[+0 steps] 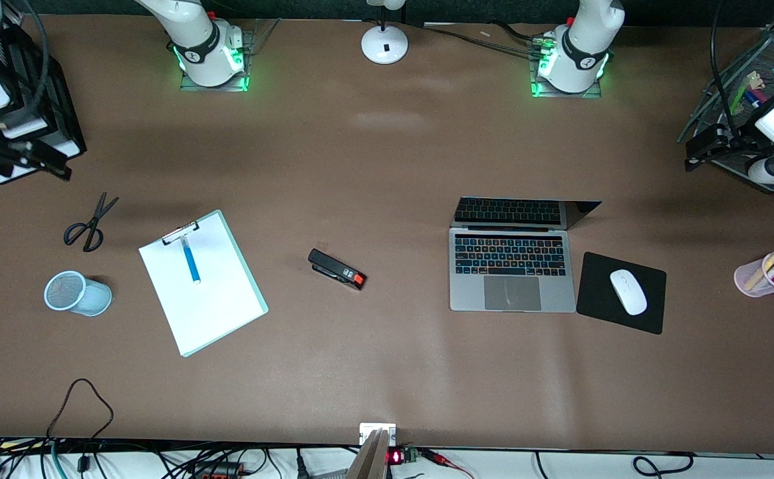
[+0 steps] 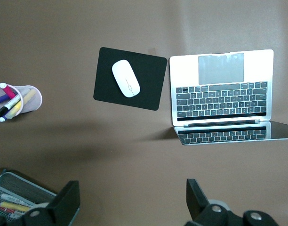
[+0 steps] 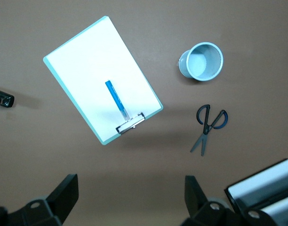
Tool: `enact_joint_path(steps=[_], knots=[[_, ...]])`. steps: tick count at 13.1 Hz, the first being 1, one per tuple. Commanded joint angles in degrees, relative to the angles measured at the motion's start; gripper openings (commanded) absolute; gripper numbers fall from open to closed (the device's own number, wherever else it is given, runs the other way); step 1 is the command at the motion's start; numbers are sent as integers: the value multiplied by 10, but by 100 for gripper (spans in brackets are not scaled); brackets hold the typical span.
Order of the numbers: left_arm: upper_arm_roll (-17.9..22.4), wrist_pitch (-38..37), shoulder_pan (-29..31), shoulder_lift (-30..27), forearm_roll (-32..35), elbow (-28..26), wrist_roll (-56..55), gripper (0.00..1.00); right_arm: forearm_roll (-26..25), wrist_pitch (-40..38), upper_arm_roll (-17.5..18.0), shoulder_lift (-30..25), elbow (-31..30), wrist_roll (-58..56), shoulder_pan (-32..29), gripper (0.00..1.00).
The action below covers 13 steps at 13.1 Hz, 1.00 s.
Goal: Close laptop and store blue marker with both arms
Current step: 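Move the right gripper toward the blue marker on the clipboard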
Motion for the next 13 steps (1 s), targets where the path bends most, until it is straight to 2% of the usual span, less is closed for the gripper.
enact_joint_path(steps=[1, 3, 6, 9, 13], knots=[[0, -15, 0, 4, 13, 19, 4, 100, 4, 7, 1, 31, 10, 1, 1, 100], [0, -11, 1, 4, 13, 20, 4, 100, 7, 15, 1, 74, 22, 6, 18, 100], [-1, -12, 1, 4, 13, 22, 4, 100, 12, 45, 0, 109, 23, 0, 18, 100], [-3, -12, 1, 4, 13, 22, 4, 100, 8, 111, 2, 153, 25, -1, 32, 100], [-5, -14, 1, 4, 13, 22, 3, 100, 8, 156, 2, 206, 25, -28, 59, 100]])
